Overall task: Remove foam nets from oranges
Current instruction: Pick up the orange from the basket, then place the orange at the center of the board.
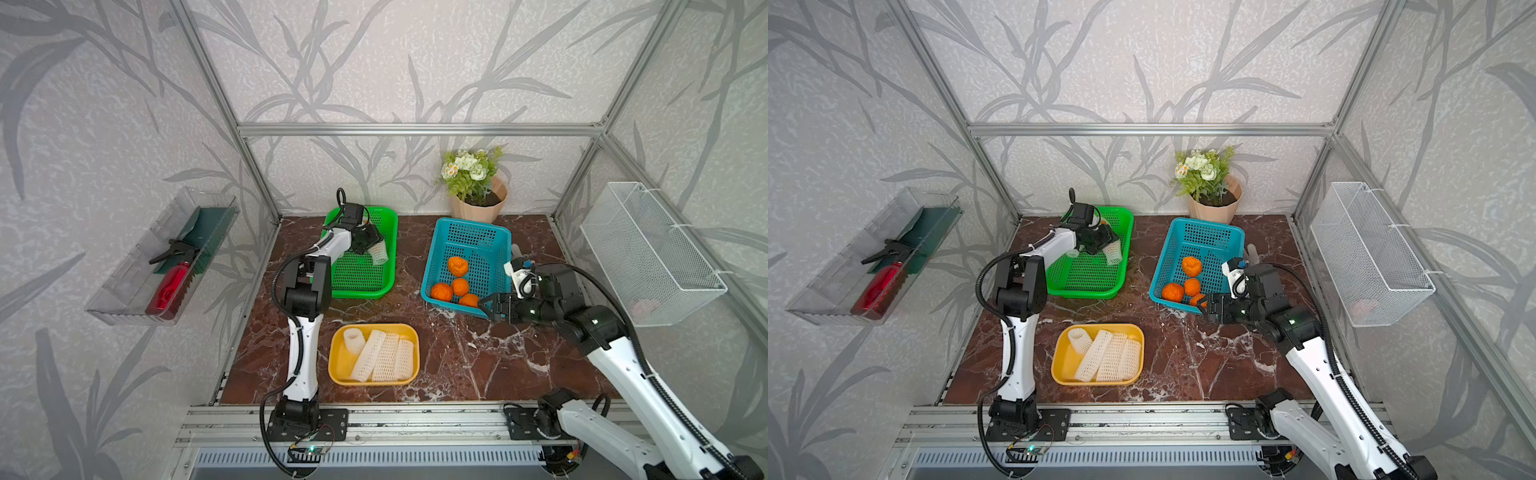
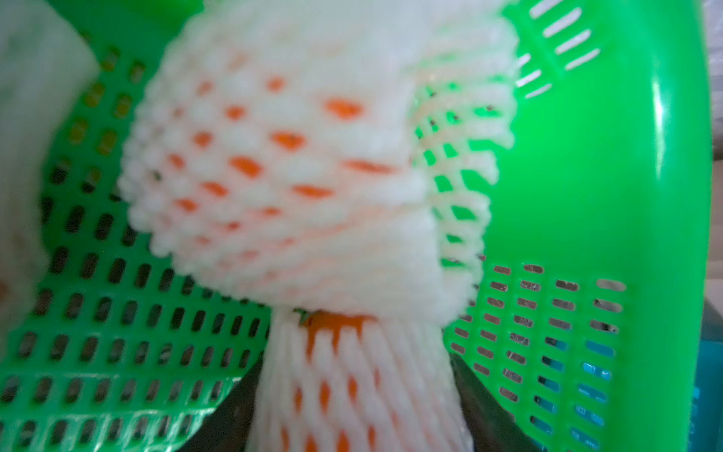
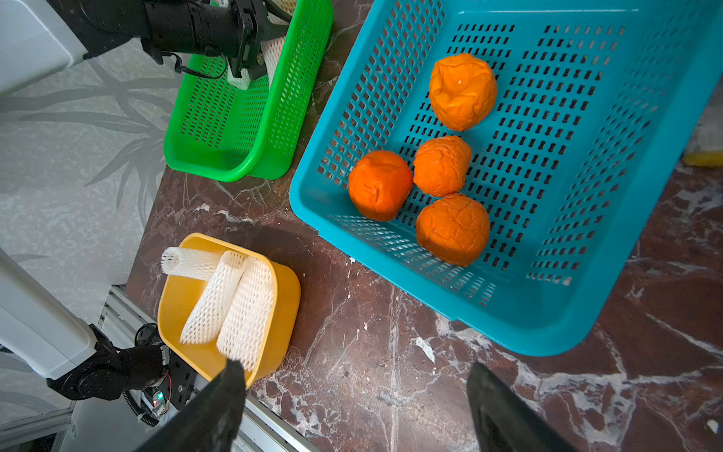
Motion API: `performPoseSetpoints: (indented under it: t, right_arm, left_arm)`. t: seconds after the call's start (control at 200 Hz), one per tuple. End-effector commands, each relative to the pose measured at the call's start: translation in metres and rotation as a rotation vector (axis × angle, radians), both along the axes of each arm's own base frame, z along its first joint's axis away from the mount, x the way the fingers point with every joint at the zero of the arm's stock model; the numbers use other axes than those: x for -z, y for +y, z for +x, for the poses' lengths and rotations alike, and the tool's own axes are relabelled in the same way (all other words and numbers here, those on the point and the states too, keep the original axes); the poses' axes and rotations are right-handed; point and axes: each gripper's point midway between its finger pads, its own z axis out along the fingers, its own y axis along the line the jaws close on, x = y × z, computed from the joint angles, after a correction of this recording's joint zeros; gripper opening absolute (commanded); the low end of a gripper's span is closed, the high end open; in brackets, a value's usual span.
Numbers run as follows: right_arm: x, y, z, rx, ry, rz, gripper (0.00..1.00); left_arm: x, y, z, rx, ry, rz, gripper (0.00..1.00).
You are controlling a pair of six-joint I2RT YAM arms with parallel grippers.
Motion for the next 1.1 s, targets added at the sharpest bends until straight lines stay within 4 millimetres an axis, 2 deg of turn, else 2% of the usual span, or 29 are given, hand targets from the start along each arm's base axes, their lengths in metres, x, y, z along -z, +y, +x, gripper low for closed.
performPoseSetpoints:
  t: [0.0, 0.19, 0.365, 0.505, 0.64, 0.735, 0.925, 1.095]
  right_arm:
    - [-0.008, 0.005, 0.000, -0.028, -0.039, 0.018, 0.88]
    - [-0.007, 0.010, -0.001, -0.040, -0.033, 0.053, 0.88]
    - [-0.006, 0.016, -0.005, -0.058, -0.022, 0.098, 0.88]
    - [-0.005, 0.020, -0.014, -0.081, -0.001, 0.139, 0.88]
    - [0.000, 0.018, -0.030, -0.069, 0.048, 0.166, 0.88]
    - [0.004, 0.019, -0.048, -0.071, 0.094, 0.210, 0.88]
    - [0.018, 0.018, -0.088, -0.082, 0.175, 0.274, 0.88]
    - [0.033, 0.020, -0.118, -0.131, 0.237, 0.316, 0.88]
  left_arm:
    - [-0.046, 0.001, -0.008, 0.019, -0.087, -0.007, 0.55]
    - [-0.090, 0.000, -0.044, 0.045, -0.148, -0.011, 0.55]
    - [-0.123, -0.010, -0.088, 0.080, -0.181, -0.016, 0.55]
    - [-0.151, -0.035, -0.136, 0.152, -0.197, -0.005, 0.55]
    - [-0.170, -0.078, -0.193, 0.262, -0.184, 0.019, 0.55]
    - [-0.170, -0.108, -0.237, 0.314, -0.161, 0.023, 0.55]
    - [-0.151, -0.165, -0.316, 0.367, -0.105, 0.001, 0.54]
    - [-0.118, -0.216, -0.360, 0.380, -0.037, -0.024, 0.54]
